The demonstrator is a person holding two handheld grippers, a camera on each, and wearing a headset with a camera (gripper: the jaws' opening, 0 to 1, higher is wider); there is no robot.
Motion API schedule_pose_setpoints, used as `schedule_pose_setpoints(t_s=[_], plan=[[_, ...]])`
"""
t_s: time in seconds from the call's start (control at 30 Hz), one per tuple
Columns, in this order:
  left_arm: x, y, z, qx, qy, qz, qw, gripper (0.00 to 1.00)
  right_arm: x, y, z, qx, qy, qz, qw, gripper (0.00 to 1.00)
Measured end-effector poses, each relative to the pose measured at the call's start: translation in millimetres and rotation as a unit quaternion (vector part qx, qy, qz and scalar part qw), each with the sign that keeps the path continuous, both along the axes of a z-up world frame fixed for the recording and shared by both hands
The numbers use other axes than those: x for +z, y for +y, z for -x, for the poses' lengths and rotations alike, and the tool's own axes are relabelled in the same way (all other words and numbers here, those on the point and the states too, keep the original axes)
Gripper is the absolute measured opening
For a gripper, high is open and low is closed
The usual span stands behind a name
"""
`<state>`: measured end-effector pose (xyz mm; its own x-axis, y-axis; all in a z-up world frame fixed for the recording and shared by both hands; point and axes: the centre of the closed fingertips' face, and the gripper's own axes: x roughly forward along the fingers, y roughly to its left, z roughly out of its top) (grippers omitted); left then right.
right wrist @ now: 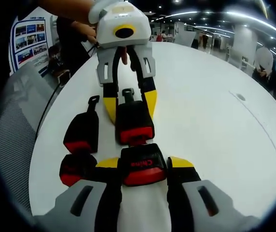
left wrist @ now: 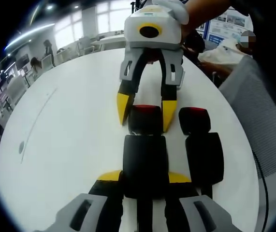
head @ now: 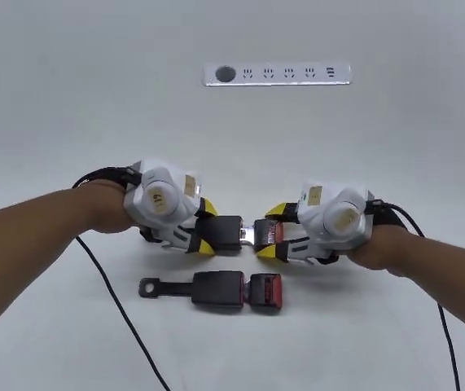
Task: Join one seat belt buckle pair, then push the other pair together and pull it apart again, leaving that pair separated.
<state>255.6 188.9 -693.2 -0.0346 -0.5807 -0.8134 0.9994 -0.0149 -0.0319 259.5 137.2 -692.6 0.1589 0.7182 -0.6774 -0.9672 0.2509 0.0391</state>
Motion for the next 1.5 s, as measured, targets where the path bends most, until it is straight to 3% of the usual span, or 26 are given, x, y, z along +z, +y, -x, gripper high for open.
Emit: schedule_pose_setpoints(t_s=[0.1, 0.27, 0.63, 1.03, 1.5], plan=[[0.8, -0.6, 0.5, -0.001, 0.001, -0.002, 1.0, 0.33, 0.7, 3.4, 0.2, 0.004, -0.004, 0.003, 1.0, 0.35], [1.0, -1.3, 0.8, -0.003, 0.0, -0.001, 1.0, 0.33, 1.1, 4.2, 0.1, -0.011, 0.007, -0.002, 0.9999, 0.35], [-3.2, 1.1, -2.3, -0.002, 0.001, -0.002, 1.0, 0.33, -0.8, 4.3, 1.4, -0.01, 0.0, 0.01, 0.9999, 0.35], [-3.6, 1.4, -2.6, -0.001, 0.0, -0.003, 1.0, 0.33, -2.9, 4.3, 1.5, 0.008, -0.002, 0.028, 0.9996, 0.35], [0.1, -1.2, 0.6, 0.002, -0.001, -0.005, 1.0, 0.34, -2.9, 4.0, 2.0, 0.012, -0.003, 0.024, 0.9996, 0.35]])
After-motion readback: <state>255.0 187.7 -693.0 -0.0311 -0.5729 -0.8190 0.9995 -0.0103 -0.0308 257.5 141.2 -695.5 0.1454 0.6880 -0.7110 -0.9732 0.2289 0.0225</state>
